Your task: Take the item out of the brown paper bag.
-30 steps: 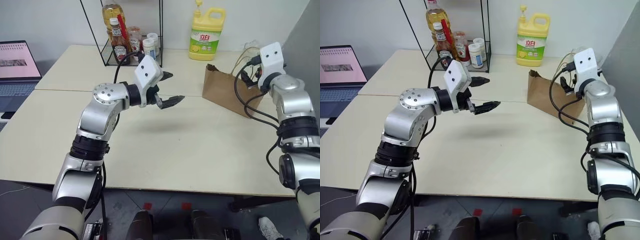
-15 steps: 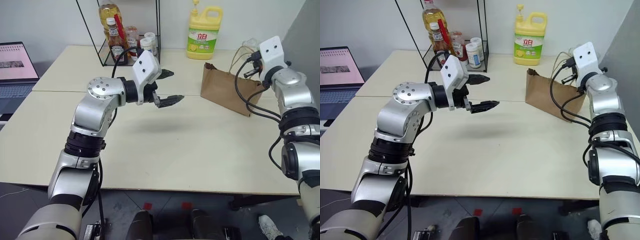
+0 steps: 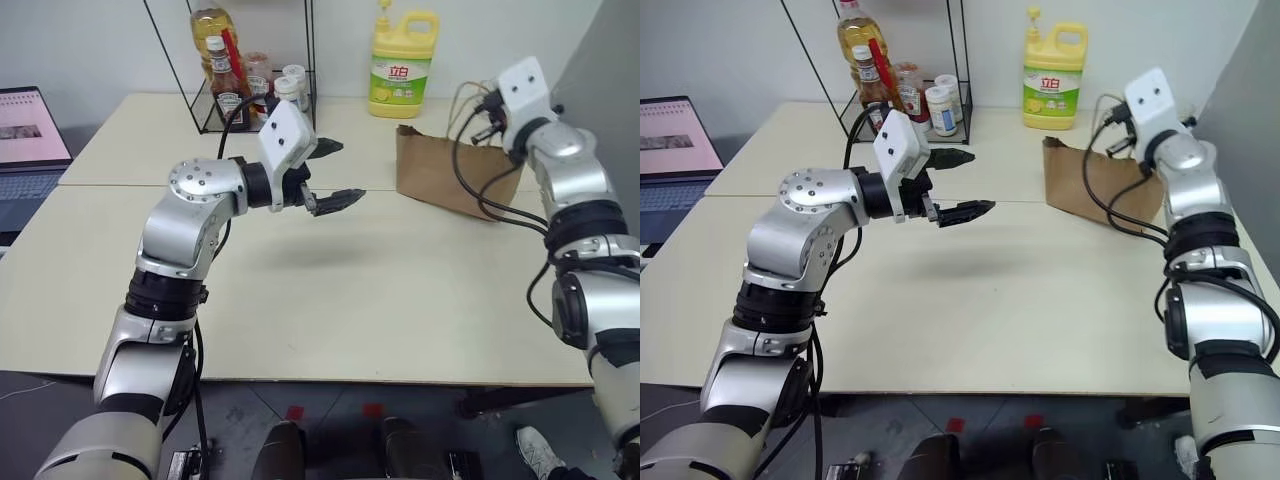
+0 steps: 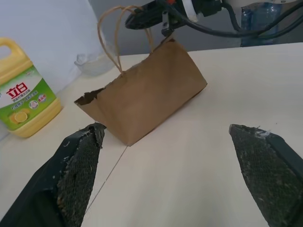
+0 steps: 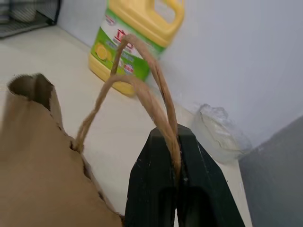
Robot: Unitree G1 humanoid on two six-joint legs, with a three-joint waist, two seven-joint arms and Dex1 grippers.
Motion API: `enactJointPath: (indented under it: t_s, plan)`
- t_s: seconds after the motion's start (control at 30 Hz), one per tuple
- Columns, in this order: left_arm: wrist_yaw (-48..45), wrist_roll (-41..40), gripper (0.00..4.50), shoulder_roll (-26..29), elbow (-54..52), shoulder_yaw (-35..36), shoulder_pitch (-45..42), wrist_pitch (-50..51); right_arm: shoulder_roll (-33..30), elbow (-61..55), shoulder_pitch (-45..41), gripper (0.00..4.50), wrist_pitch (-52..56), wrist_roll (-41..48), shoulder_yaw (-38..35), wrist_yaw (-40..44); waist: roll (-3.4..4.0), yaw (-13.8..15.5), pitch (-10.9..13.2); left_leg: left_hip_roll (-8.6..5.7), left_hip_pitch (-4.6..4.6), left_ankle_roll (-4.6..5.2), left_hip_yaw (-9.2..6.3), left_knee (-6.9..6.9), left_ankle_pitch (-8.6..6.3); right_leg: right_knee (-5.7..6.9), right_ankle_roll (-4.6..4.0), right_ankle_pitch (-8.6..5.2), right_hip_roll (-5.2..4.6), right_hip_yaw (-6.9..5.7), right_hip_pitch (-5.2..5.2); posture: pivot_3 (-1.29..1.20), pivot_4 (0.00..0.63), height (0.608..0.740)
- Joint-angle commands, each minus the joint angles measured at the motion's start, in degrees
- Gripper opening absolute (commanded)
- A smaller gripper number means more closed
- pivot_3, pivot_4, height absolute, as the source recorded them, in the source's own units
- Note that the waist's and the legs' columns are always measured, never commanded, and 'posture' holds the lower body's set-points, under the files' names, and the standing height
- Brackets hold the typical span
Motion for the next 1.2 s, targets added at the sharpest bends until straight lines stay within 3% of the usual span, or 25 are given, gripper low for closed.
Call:
enactJointPath:
  t_s: [0.03, 0.53, 0.77, 1.2]
  plan:
    - [2.11, -1.54, 4.5, 1.11, -4.09, 3.26, 2.09, 1.58, 1.08, -0.8, -5.16, 0.07, -2.52, 1.05, -1.18, -0.72, 0.0, -0.43, 0.0, 0.0, 0.0, 0.0, 0.0, 0.0, 0.0, 0.12, 0.0, 0.0, 0.0, 0.0, -0.06, 0.0, 0.15, 0.74]
    - [14.23, -6.66, 4.5, 2.22, -20.45, 13.84, 17.77, 11.76, 13.35, 4.53, -15.04, 0.07, -4.13, 4.05, -2.54, -1.65, 0.03, -1.02, 0.02, 0.01, -0.03, 0.0, -0.01, 0.06, 0.0, 0.55, -0.04, -0.02, 0.0, 0.01, -0.26, 0.0, 0.15, 0.74]
    - [21.19, -12.88, 4.5, 1.12, -28.02, 23.24, 25.15, 17.84, 19.89, 6.51, -18.9, 0.07, -3.97, 6.98, -4.29, -1.53, 0.02, -1.02, 0.03, 0.01, -0.04, 0.01, 0.0, 0.05, -0.01, 0.58, -0.05, -0.02, 0.0, 0.01, -0.3, 0.0, 0.15, 0.74]
    - [27.06, -21.58, 4.5, 1.45, -36.72, 26.85, 32.8, 23.43, 29.21, 8.87, -23.23, 0.07, -4.13, 8.94, -5.74, -2.89, -0.15, -0.78, 0.13, 0.03, -0.07, 0.02, -0.05, 0.08, -0.01, 0.59, -0.06, -0.02, 0.0, -0.06, -0.31, 0.0, 0.15, 0.74]
